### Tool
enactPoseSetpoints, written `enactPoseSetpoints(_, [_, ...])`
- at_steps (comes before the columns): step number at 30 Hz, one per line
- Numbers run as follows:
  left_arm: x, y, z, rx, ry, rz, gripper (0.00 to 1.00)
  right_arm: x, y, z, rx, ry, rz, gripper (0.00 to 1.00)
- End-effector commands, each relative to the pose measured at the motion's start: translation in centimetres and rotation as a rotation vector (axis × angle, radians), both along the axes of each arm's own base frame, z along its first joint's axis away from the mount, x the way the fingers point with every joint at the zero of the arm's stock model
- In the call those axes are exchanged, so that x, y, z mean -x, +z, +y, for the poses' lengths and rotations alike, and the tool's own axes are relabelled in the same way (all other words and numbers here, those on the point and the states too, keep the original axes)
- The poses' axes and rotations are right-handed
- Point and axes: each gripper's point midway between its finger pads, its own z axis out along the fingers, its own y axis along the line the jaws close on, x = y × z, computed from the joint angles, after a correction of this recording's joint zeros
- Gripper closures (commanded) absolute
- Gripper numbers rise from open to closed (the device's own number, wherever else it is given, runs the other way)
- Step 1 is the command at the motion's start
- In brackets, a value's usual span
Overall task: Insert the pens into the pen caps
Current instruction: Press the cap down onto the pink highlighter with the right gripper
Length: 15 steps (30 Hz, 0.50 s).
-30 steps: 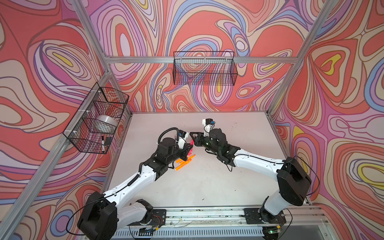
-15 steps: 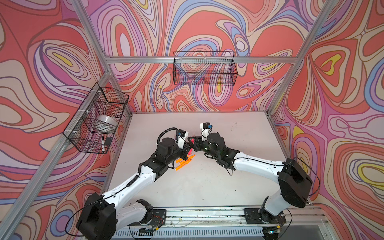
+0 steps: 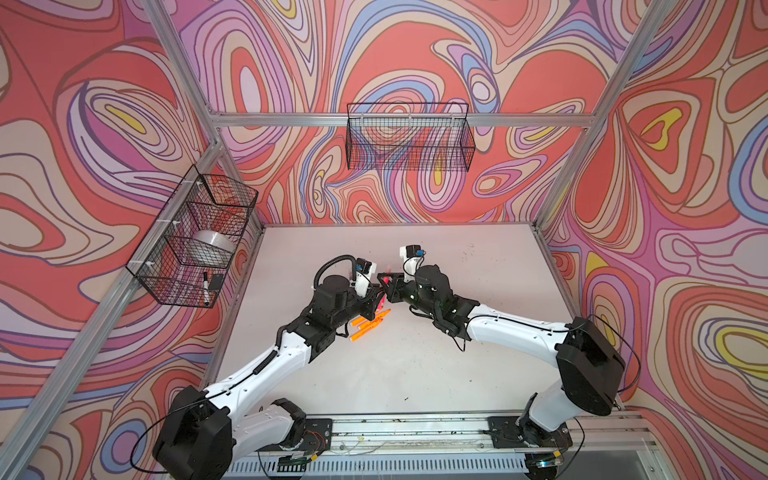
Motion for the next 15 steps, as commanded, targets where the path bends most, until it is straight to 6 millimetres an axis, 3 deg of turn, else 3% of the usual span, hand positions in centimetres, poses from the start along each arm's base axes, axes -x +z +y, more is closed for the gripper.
enactPoseSetpoints(1, [-0.1,1.7,-0.7,0.033,-0.023,-0.040,0.64,1.0,1.2,0.8,-0.020,0.033,-0.015,0.90])
enactPoseSetpoints(9, [-0.6,1.6,-1.0,0.033,-0.022,-0.044,0.65,1.6,0.8,1.8,-0.019,0.054,-0.009,0.91])
enactPoseSetpoints(15, [0.2,0.7,-2.2,0.010,-0.121,-0.017,0.63,1.4,0.8,1.8,-0.012,0.044,-0.011,0.92])
